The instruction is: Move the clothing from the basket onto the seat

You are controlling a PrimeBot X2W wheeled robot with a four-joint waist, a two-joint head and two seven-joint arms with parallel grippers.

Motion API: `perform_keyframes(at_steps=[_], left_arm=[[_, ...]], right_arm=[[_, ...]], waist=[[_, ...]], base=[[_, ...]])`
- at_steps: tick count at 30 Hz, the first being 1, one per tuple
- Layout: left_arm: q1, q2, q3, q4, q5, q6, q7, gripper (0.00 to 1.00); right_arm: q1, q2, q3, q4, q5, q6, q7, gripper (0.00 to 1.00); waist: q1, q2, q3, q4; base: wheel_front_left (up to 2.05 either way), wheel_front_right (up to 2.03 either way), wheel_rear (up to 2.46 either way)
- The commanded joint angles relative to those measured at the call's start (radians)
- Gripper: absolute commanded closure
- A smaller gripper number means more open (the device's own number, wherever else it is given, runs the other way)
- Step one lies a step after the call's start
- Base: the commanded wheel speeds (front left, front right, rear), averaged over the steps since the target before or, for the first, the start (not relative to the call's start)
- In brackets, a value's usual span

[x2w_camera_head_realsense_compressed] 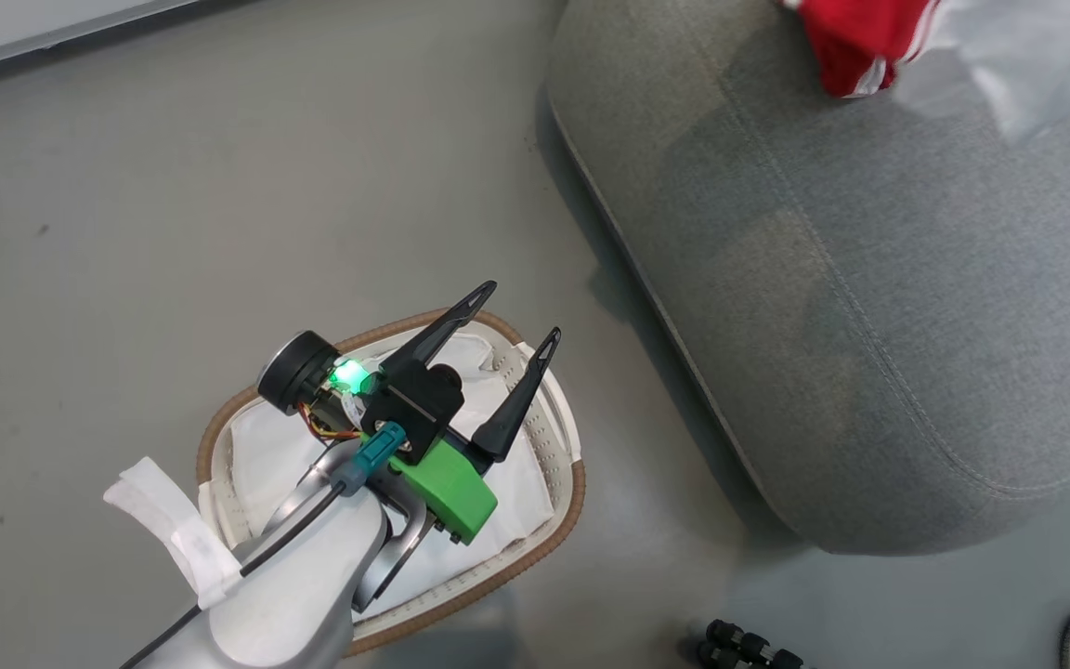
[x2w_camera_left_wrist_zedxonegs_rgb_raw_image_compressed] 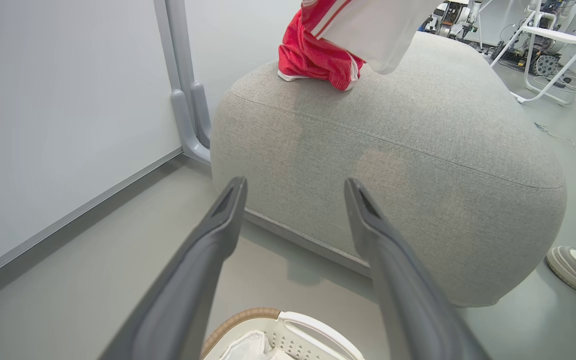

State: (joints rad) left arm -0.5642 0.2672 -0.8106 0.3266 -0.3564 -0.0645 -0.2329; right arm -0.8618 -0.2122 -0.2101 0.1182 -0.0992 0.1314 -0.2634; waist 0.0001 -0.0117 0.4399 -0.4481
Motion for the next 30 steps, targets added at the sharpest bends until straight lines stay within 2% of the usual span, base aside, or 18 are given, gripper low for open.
perform_keyframes(at_steps=[1,9,14,19,22,30], left_arm=[[-0.015,0.006,-0.002,-0.007,0.009,0.004,0.002,0.00],[-0.043,0.011,-0.009,-0.047,0.021,0.010,0.008,0.00],[-0.061,0.024,-0.016,-0.091,0.033,0.014,0.026,0.00],[-0.076,0.033,-0.019,-0.131,0.039,0.023,0.044,0.00],[-0.070,0.042,-0.012,-0.144,0.034,0.034,0.049,0.00],[-0.050,0.052,-0.024,-0.151,0.030,0.039,0.048,0.00]], right_arm=[[-0.053,-0.056,-0.015,0.037,-0.015,-0.001,-0.002,1.00],[-0.262,-0.319,-0.099,0.267,-0.039,-0.001,0.021,1.00],[-0.273,-0.405,-0.129,0.404,-0.031,-0.001,0.014,1.00],[-0.232,-0.389,-0.181,0.510,-0.043,-0.001,0.001,1.00],[-0.197,-0.343,-0.201,0.552,-0.061,-0.001,-0.001,1.00],[-0.072,-0.224,-0.214,0.556,-0.083,-0.001,-0.003,1.00]], waist=[[-0.0001,0.0117,0.032,0.051],[-0.0001,0.0117,0.098,0.152],[-0.0001,0.0117,0.156,0.192],[-0.0001,0.0117,0.213,0.219],[-0.0001,0.0117,0.240,0.226],[-0.0001,0.0117,0.245,0.220]], base=[[0.00,0.00,0.00],[0.00,0.00,0.00],[0.00,0.00,0.00],[0.00,0.00,0.00],[0.00,0.00,0.00],[0.00,0.00,0.00]])
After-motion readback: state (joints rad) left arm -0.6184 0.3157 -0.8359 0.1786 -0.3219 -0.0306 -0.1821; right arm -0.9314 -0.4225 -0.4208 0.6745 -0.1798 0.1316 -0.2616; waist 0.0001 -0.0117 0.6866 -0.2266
